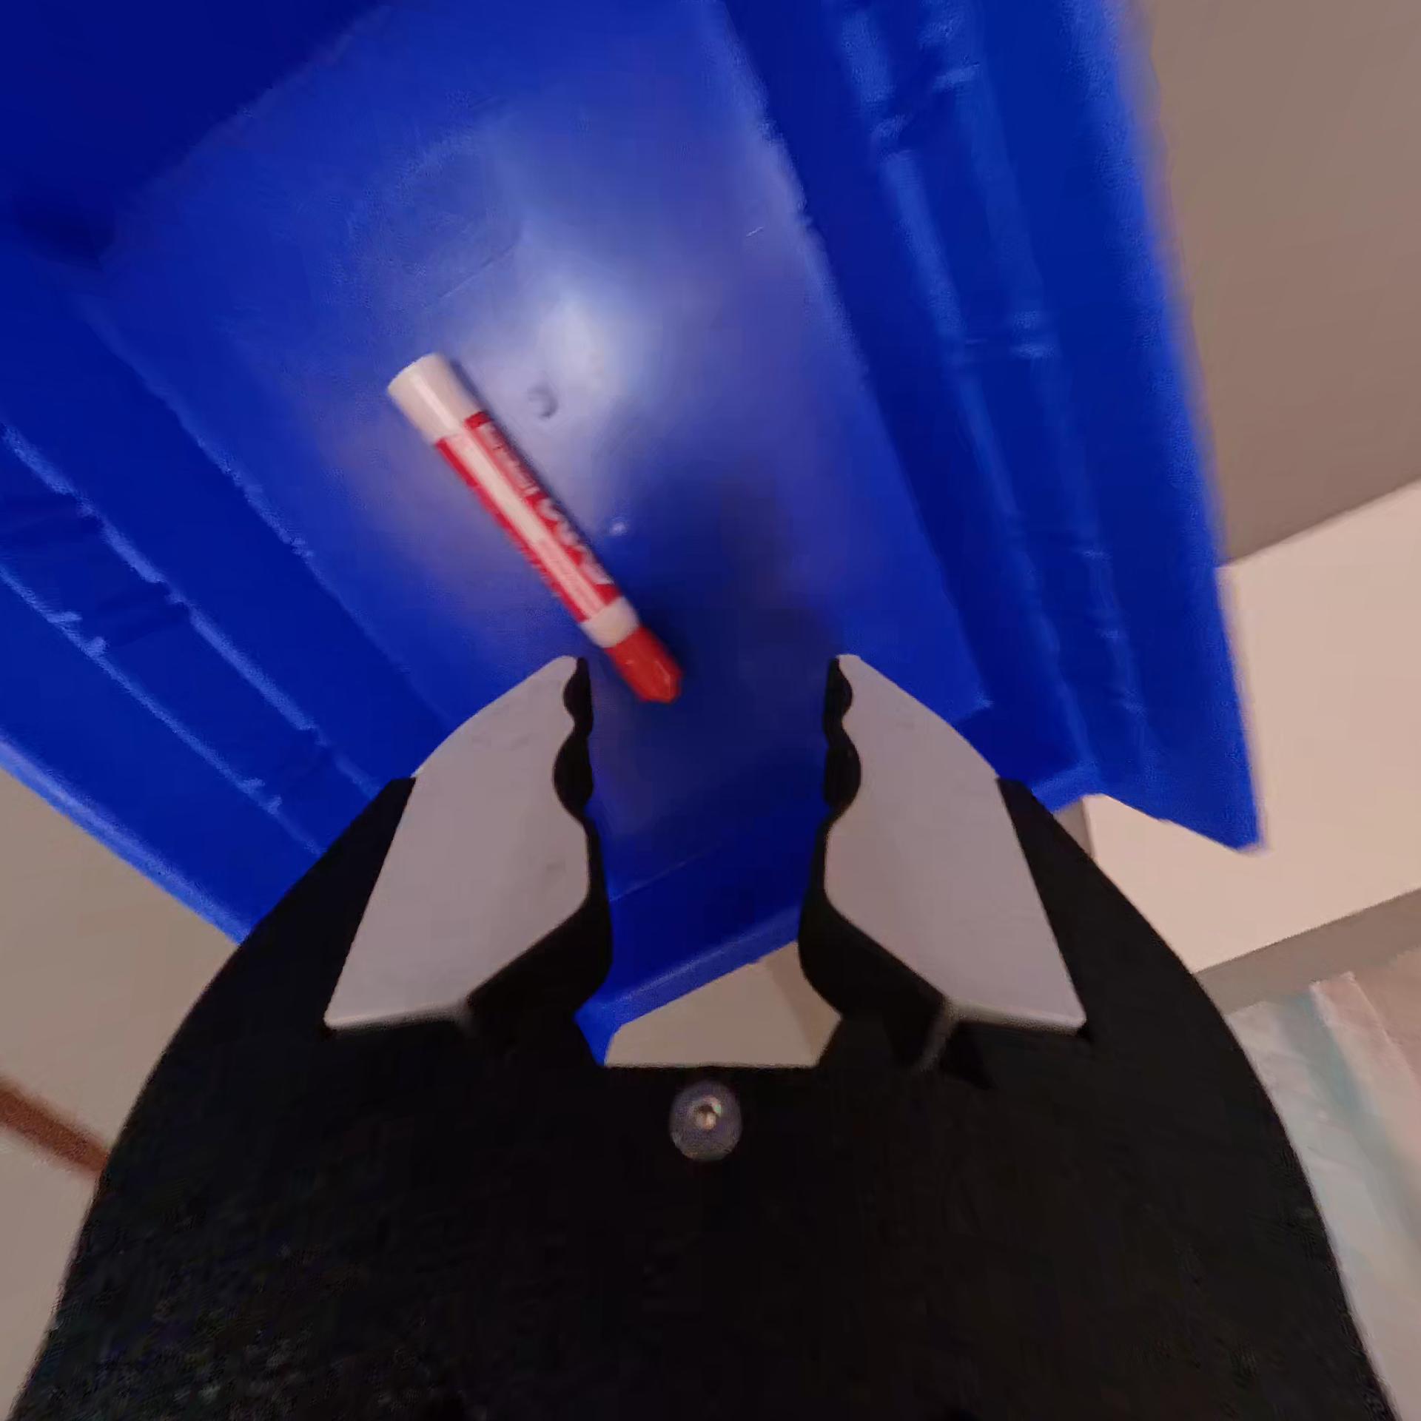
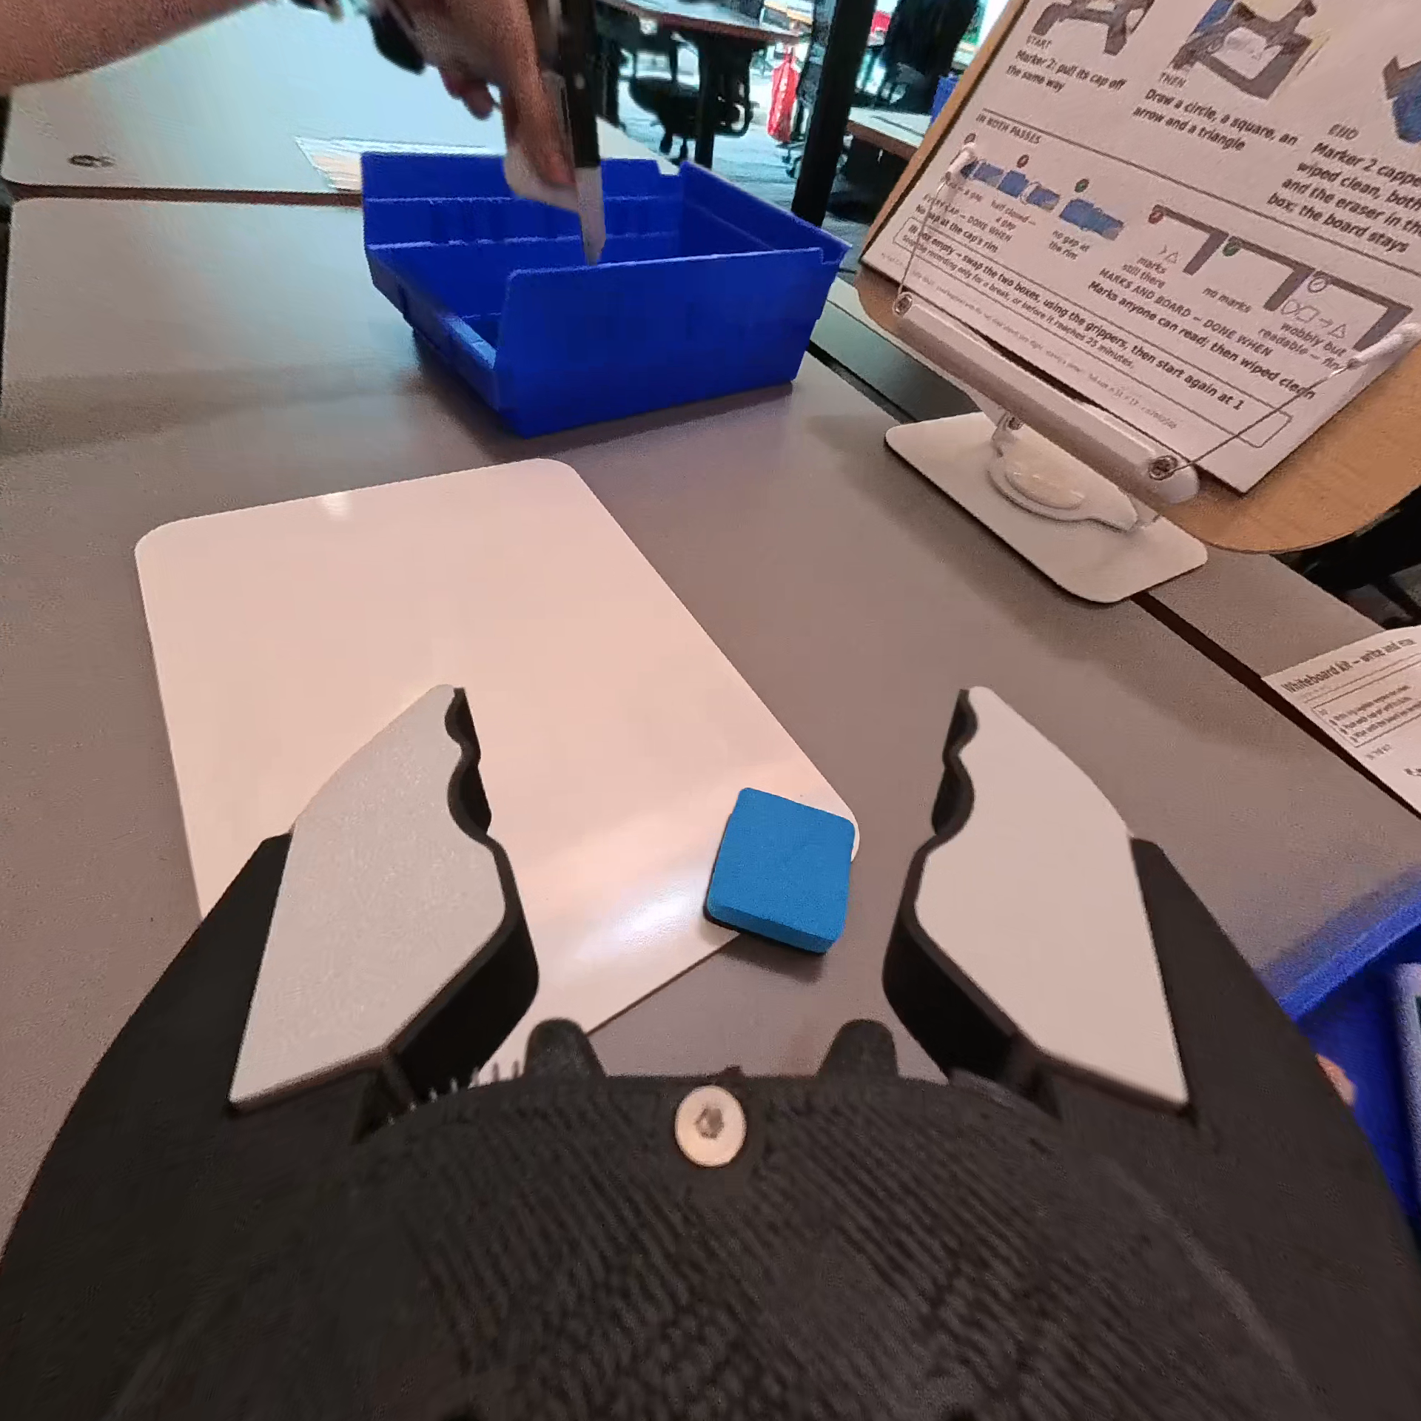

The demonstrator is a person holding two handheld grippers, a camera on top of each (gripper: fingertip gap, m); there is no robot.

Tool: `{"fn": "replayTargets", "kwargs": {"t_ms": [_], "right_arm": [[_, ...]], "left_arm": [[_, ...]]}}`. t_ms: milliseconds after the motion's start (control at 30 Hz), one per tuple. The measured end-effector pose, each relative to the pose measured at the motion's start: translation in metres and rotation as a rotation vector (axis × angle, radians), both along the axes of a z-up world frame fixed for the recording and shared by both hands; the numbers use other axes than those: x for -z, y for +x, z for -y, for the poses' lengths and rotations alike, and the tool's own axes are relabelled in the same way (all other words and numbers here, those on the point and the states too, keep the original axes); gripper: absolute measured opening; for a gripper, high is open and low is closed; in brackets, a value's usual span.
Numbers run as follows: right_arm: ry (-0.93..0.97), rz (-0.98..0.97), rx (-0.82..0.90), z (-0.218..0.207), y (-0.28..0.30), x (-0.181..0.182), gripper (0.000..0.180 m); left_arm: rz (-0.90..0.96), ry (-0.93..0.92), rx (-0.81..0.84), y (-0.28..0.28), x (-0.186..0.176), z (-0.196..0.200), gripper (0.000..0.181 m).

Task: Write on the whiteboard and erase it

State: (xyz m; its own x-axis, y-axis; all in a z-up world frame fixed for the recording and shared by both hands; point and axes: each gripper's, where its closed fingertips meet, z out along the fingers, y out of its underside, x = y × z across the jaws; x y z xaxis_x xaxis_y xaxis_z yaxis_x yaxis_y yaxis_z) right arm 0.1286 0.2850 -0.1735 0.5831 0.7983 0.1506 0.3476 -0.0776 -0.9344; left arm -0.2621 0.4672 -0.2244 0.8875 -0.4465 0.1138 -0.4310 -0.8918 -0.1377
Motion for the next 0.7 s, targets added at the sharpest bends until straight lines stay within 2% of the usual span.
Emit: {"fn": "replayTargets", "kwargs": {"t_ms": [100, 233, 267, 333, 400, 500, 633, 700], "right_arm": [[0.005, 0.020, 0.035, 0.004, 0.003, 0.005, 0.118], [-0.027, 0.008, 0.044, 0.009, 0.008, 0.011, 0.111], [-0.045, -0.006, 0.043, 0.009, 0.010, 0.013, 0.106], [-0.092, -0.053, 0.019, 0.010, 0.008, 0.017, 0.099], [-0.124, -0.096, -0.001, 0.008, 0.004, 0.018, 0.092], [-0.134, -0.139, -0.005, 0.001, -0.004, 0.014, 0.092], [-0.124, -0.167, -0.062, 0.004, -0.024, 0.004, 0.085], [-0.111, -0.157, -0.080, 0.005, -0.033, 0.003, 0.085]], "left_arm": [[-0.115, -0.172, -0.051, -0.017, 0.027, -0.013, 0.056], [-0.146, -0.287, -0.098, -0.021, 0.048, -0.019, 0.049], [-0.155, -0.299, -0.102, -0.022, 0.051, -0.020, 0.042], [-0.168, -0.299, -0.105, -0.023, 0.056, -0.021, 0.015], [-0.168, -0.282, -0.110, -0.024, 0.058, -0.021, 0.016], [-0.101, -0.194, -0.068, -0.020, 0.052, -0.027, 0.007], [0.010, 0.107, -0.013, -0.005, -0.002, -0.038, 0.000], [-0.039, 0.146, 0.043, -0.004, -0.014, -0.028, 0.000]]}}
